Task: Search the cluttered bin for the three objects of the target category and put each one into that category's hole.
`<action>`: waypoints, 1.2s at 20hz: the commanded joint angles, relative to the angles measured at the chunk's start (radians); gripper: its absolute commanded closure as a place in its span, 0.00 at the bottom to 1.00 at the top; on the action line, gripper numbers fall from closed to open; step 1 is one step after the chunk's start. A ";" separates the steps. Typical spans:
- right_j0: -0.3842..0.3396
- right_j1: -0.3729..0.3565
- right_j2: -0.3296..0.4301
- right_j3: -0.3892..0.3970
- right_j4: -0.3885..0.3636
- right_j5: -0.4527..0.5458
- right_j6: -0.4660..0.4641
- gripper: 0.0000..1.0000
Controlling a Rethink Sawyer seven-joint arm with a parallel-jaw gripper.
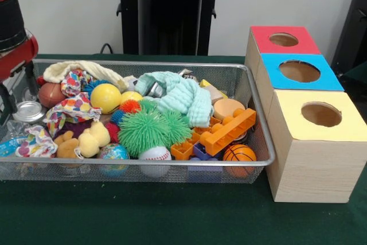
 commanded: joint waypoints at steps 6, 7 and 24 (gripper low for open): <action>-0.053 -0.026 0.025 0.067 0.097 0.014 0.148 0.00; -0.054 -0.015 0.026 0.055 0.100 0.014 0.142 0.00; 0.015 0.204 -0.007 -0.143 0.118 -0.059 0.235 0.00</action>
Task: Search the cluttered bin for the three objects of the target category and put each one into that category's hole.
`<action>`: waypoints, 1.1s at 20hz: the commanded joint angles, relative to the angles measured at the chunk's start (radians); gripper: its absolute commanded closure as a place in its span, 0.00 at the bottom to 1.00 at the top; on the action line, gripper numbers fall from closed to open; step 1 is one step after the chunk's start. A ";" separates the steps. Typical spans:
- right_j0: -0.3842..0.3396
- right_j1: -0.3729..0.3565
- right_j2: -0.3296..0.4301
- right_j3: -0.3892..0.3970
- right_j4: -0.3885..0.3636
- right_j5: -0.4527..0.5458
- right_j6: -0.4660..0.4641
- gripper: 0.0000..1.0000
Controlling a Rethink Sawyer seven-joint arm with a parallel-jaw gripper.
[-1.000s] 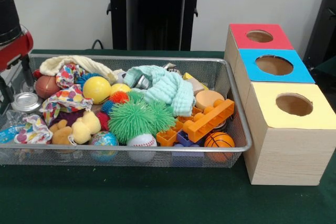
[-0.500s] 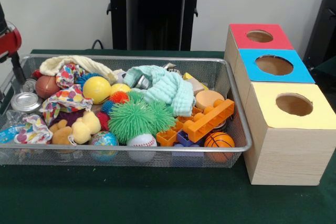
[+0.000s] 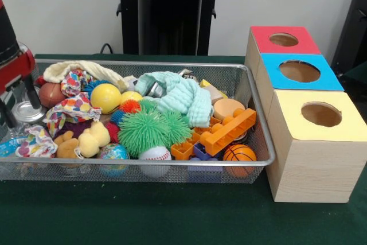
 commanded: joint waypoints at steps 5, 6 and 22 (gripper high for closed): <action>0.047 0.157 -0.045 -0.144 0.003 -0.067 0.253 0.00; 0.046 0.157 -0.048 -0.149 0.001 -0.066 0.249 0.00; 0.085 0.138 -0.150 -0.229 0.004 0.072 0.234 0.00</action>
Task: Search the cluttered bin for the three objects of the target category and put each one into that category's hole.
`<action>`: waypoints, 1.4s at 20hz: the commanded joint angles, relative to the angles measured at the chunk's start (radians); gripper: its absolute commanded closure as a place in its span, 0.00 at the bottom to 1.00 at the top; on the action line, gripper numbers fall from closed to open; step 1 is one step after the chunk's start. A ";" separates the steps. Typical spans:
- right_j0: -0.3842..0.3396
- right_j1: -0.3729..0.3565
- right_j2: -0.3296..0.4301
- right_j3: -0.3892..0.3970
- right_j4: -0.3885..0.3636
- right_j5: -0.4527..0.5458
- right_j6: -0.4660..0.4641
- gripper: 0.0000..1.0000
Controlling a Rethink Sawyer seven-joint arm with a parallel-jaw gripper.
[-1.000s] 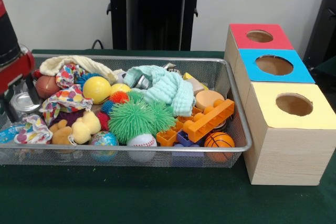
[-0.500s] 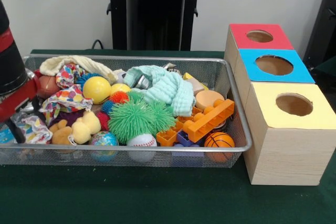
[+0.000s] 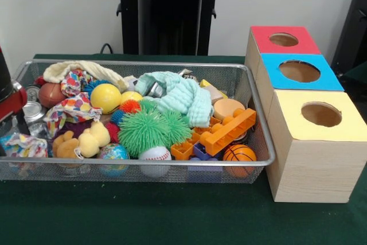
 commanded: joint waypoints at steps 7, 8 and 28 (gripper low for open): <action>0.028 -0.043 -0.065 -0.006 0.044 0.097 0.253 0.00; 0.030 -0.046 -0.067 -0.004 0.049 0.097 0.258 0.00; 0.091 -0.043 -0.146 0.113 0.154 0.052 0.341 0.00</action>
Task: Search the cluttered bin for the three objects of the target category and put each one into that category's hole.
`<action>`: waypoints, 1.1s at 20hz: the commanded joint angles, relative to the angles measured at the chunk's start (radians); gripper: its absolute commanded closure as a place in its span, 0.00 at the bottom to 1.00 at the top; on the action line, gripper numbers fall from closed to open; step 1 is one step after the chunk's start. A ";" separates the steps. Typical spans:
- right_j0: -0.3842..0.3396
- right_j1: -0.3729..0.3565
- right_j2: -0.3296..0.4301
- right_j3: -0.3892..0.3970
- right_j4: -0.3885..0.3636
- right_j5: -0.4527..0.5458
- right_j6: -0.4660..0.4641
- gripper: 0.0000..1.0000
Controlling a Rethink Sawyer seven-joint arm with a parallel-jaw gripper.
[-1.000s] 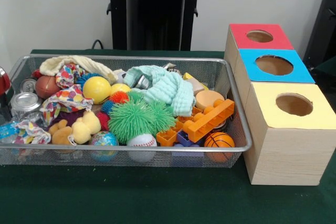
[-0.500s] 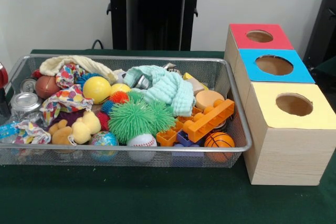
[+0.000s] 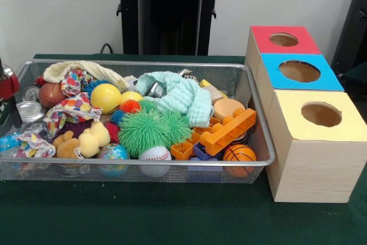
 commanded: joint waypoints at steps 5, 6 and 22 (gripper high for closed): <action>0.060 0.014 -0.090 0.099 0.047 0.072 0.393 0.00; 0.067 0.017 -0.100 0.095 0.050 0.075 0.404 0.00; 0.113 0.112 -0.184 0.029 0.068 0.059 0.500 0.00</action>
